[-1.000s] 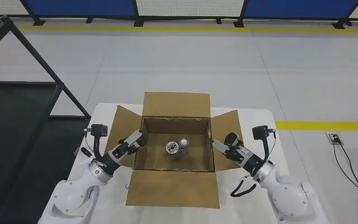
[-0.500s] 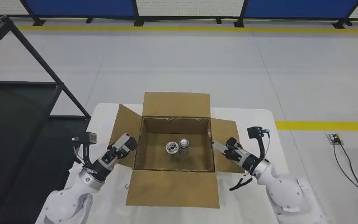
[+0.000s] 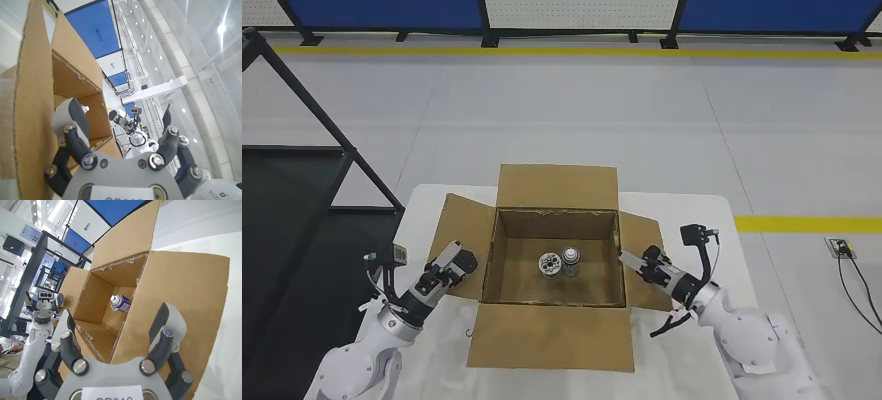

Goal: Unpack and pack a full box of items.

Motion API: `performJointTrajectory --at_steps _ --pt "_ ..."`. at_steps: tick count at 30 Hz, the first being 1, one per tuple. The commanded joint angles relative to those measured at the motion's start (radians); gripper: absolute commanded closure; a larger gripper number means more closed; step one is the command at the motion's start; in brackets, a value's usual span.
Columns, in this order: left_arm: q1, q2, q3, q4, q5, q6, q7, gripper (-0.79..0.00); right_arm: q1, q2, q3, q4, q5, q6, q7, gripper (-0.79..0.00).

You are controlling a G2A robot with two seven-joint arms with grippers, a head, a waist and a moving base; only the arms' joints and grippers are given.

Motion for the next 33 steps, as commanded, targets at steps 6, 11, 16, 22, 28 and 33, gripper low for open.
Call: performJointTrajectory --at_steps 6,11,16,22,28,33 --pt "0.007 0.002 -0.007 0.008 -0.01 -0.008 -0.002 -0.785 0.024 0.002 0.0 0.06 0.029 -0.009 0.008 -0.785" --pt "0.012 0.003 -0.012 0.005 -0.011 -0.009 -0.002 -0.785 0.04 0.004 -0.008 0.087 0.036 0.001 0.028 -0.785" --pt "0.01 0.004 -0.014 0.013 -0.018 -0.014 -0.006 -0.785 0.039 0.005 -0.015 0.085 0.038 0.012 0.03 -0.785" --pt "0.011 0.005 -0.012 0.009 -0.019 -0.014 -0.004 -0.785 0.041 0.009 -0.017 0.081 0.036 0.021 0.047 -0.785" --pt "0.012 0.006 -0.014 0.007 -0.019 -0.014 -0.004 -0.785 0.036 0.011 -0.017 0.041 0.021 -0.005 0.003 -0.785" --pt "0.014 0.007 -0.018 0.006 -0.022 -0.015 -0.008 -0.785 0.032 0.012 -0.044 -0.037 -0.032 -0.028 -0.022 -0.785"
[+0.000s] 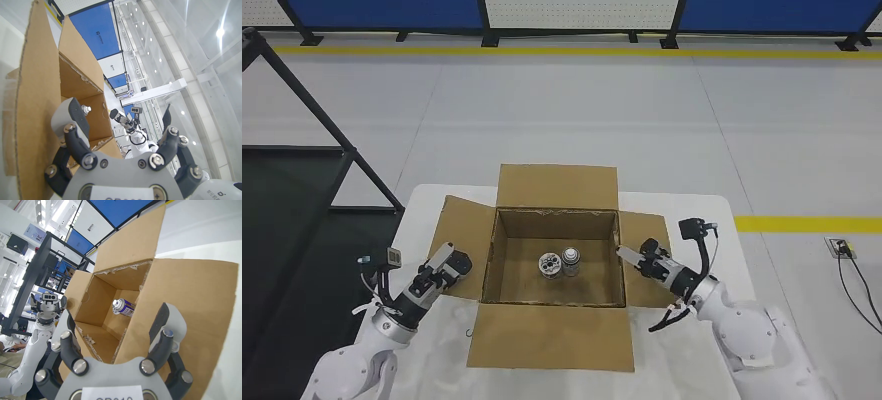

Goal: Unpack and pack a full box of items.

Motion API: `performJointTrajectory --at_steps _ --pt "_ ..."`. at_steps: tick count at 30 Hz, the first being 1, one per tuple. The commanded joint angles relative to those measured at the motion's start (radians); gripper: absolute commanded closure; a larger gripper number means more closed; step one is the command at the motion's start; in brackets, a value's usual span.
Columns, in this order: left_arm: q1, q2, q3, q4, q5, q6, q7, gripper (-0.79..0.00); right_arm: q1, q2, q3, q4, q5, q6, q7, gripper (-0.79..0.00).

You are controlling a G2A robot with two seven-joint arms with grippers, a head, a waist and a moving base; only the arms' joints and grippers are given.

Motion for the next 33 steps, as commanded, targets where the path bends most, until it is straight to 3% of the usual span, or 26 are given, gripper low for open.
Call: performJointTrajectory --at_steps 1,10,15,33 --pt "0.001 0.0 0.0 -0.003 0.0 0.0 0.001 -0.785 0.003 -0.001 -0.019 -0.03 -0.027 -0.004 -0.003 -0.785" --pt "0.01 0.0 0.002 -0.013 -0.005 -0.01 0.009 -0.785 0.09 -0.015 -0.195 -0.093 -0.19 0.015 0.074 -0.785" --pt "0.012 0.0 0.006 -0.013 -0.019 -0.024 0.014 -0.785 0.168 -0.037 -0.28 -0.025 -0.142 0.053 0.074 -0.785" --pt "-0.006 -0.004 0.031 -0.01 -0.025 -0.038 0.024 -0.785 0.183 -0.043 -0.316 -0.003 -0.196 0.089 0.066 -0.785"
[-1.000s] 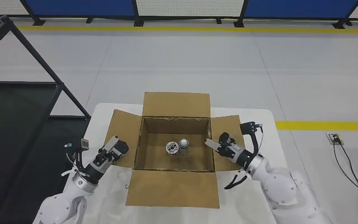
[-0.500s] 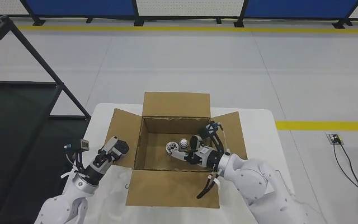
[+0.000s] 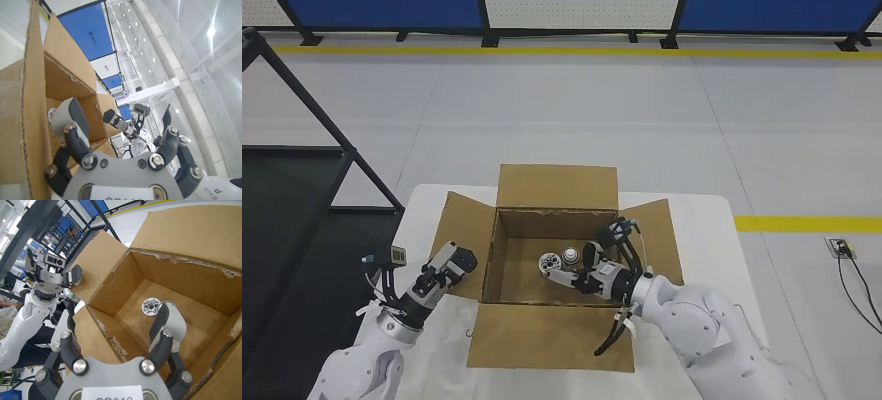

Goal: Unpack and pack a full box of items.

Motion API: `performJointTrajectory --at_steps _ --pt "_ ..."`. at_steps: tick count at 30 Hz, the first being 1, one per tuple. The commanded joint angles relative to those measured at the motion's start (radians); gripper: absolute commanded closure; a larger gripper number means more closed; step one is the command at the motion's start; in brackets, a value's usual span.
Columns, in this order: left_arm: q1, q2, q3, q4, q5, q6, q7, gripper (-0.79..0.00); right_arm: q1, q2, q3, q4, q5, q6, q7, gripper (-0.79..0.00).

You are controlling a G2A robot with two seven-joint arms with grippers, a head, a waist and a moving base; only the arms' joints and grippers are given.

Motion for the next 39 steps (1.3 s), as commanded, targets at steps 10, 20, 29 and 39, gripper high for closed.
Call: performJointTrajectory --at_steps 10,20,29,39 --pt "0.0 0.0 0.0 0.0 0.0 0.0 0.0 -0.785 0.201 -0.051 -0.178 0.204 -0.22 0.158 0.03 -0.785" --pt "0.0 0.0 0.0 0.0 0.0 0.0 0.0 -0.785 0.316 -0.094 -0.278 0.328 -0.332 0.213 0.118 -0.785" --pt "0.0 0.0 0.0 0.0 0.0 0.0 0.0 -0.785 0.363 -0.128 -0.322 0.425 -0.368 0.237 0.153 -0.785" --pt "0.0 0.0 0.0 0.0 0.0 0.0 0.0 -0.785 0.381 -0.153 -0.333 0.476 -0.38 0.227 0.173 -0.52"
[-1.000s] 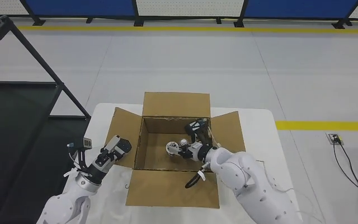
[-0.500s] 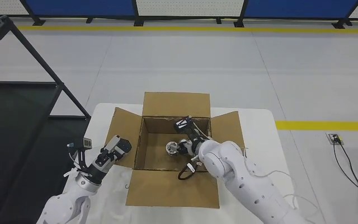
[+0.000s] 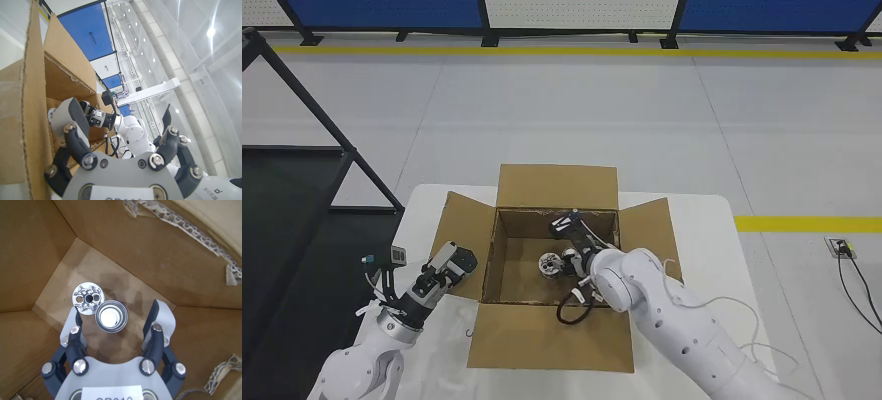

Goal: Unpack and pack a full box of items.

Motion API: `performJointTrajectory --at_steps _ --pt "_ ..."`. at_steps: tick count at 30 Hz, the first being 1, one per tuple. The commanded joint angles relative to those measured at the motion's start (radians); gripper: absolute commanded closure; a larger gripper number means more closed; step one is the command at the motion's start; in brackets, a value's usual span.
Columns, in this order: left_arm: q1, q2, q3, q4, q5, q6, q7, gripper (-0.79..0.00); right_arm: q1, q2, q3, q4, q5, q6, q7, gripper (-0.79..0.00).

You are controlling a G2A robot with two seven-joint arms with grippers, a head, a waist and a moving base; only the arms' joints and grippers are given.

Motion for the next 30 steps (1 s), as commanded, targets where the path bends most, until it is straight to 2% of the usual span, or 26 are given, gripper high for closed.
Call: performJointTrajectory --at_steps 1,2,4,8,12,19,30 --pt "0.0 0.0 0.0 0.0 0.0 0.0 0.0 -0.785 0.001 -0.003 0.0 0.005 -0.003 -0.002 0.003 -0.446" --pt "0.0 0.0 0.0 0.0 0.0 0.0 0.0 -0.785 0.0 -0.005 0.001 0.008 -0.004 -0.003 0.003 -0.376" --pt "0.0 0.0 0.0 0.0 0.0 0.0 0.0 -0.785 0.0 -0.008 0.003 0.013 -0.005 -0.006 0.002 -0.357" --pt "0.0 0.0 0.0 0.0 0.0 0.0 0.0 -0.785 -0.001 -0.014 0.009 0.02 -0.009 -0.011 0.002 -0.225" --pt "0.0 0.0 0.0 0.0 0.0 0.0 0.0 -0.785 -0.009 -0.015 0.024 0.003 -0.021 -0.016 -0.009 0.0" --pt "0.0 0.0 0.0 0.0 0.0 0.0 0.0 -0.785 -0.066 0.002 0.079 -0.108 -0.064 -0.026 -0.024 0.0" --pt "0.0 0.0 0.0 0.0 0.0 0.0 0.0 -0.785 -0.266 0.048 0.225 -0.443 -0.178 -0.003 -0.082 0.0"
